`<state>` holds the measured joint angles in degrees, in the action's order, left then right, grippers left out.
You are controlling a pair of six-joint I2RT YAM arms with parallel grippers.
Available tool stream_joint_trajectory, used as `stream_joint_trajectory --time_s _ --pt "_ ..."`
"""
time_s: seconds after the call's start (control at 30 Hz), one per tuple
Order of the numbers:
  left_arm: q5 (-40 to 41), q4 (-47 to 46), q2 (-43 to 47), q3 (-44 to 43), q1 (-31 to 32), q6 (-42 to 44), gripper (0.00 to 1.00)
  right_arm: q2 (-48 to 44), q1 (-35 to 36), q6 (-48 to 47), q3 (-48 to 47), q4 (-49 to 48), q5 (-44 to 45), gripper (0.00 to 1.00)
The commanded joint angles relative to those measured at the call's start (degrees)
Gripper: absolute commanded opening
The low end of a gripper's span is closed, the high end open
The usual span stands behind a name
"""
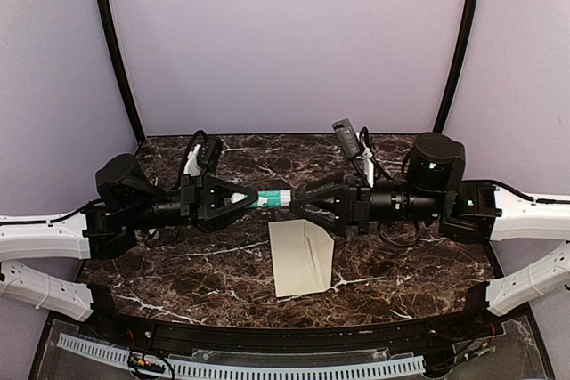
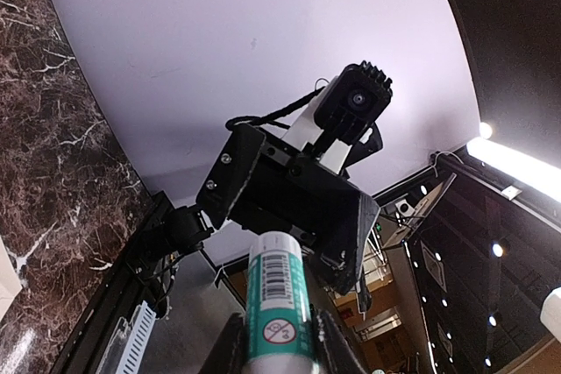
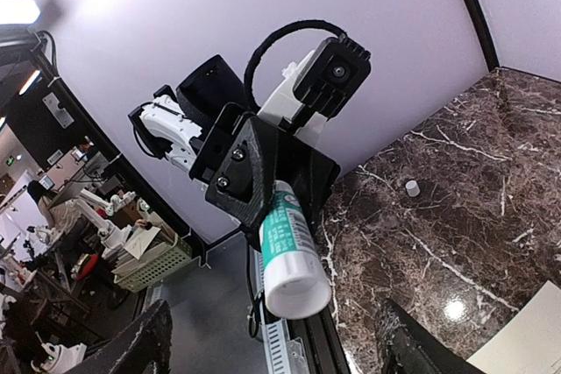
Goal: Place the letter into the envelope and seal it
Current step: Unscrew the solid glue.
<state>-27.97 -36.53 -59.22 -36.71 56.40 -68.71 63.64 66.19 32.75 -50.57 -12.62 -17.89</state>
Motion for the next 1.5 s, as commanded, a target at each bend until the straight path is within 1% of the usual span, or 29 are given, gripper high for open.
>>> stream_joint_trajectory --time_s 0.0,0.3,0.37,0.53,0.63,0.8,1.0,1.07,1.23,1.37,1.47 --pt "-3.3 -2.8 -0.4 -2.1 -0.2 -1.5 0.00 2.3 1.4 -2.9 -3.5 -0.7 -0.6 0.70" --pt "-3.9 -3.2 -0.5 -2.3 -0.2 -1.6 0.00 3.0 1.5 -0.8 -2.6 -4.7 -2.4 0.40" --pt "-4.0 -3.3 -0.6 -2.3 -0.2 -1.6 0.00 3.1 1.5 -0.1 -2.3 -5.6 -3.2 0.38" --pt "-5.0 -3.4 -1.0 -2.7 -0.2 -1.3 0.00 4.3 1.5 0.5 -2.7 -5.4 -4.8 0.36" --pt "-5.2 -3.5 -1.1 -2.9 -0.2 -1.2 0.00 4.5 1.5 0.9 -2.7 -5.8 -4.8 0.30" --pt "-5.8 -3.0 -1.1 -2.9 -0.2 -0.7 0.00 3.9 1.4 1.5 -2.4 -6.7 -4.2 0.18" --pt "-6.4 -1.9 -1.0 -2.9 -0.2 1.3 0.00 3.6 1.2 3.9 -1.5 -8.2 -4.7 0.10" --pt "-6.3 -1.6 -0.8 -2.8 -0.2 3.1 0.00 3.7 0.9 6.4 -0.9 -9.2 -5.0 0.08" --pt "-5.7 1.7 1.1 -3.1 -0.2 12.4 0.00 3.8 -0.6 14.0 0.4 -9.7 -5.8 0.03" --pt "-5.0 7.7 2.6 -4.6 -0.2 22.1 0.00 4.5 -1.6 20.1 0.4 -7.9 -6.9 0.03" --pt "-4.1 13.7 3.2 -6.1 -0.2 29.5 0.00 5.9 -2.4 25.0 0.0 -4.5 -7.8 0.03"
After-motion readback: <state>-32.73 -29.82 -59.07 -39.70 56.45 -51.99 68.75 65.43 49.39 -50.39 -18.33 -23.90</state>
